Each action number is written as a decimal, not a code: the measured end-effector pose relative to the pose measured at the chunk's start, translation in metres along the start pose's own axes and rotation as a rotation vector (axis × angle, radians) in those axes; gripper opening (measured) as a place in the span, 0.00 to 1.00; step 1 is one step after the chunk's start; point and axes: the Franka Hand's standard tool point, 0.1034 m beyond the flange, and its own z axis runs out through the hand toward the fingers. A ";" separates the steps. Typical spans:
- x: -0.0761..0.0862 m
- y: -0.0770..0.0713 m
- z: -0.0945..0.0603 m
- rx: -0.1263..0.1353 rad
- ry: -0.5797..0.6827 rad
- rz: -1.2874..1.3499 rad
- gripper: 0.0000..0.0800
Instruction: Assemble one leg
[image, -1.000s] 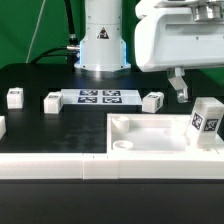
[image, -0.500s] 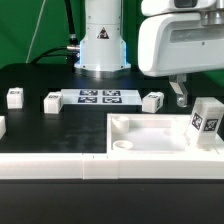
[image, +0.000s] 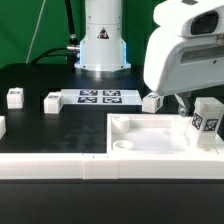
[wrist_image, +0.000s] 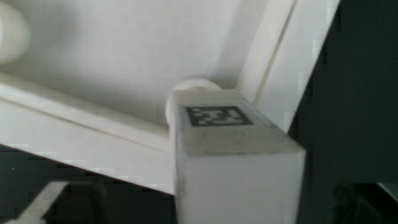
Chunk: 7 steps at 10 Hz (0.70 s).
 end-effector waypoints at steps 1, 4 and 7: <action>0.000 0.000 0.001 0.000 0.000 0.000 0.66; 0.000 0.000 0.001 0.000 0.001 0.000 0.36; 0.000 0.000 0.001 0.000 0.001 0.007 0.36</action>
Offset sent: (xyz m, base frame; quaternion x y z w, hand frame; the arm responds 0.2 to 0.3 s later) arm 0.0000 0.0000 0.0000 0.0000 0.0000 0.0000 1.0000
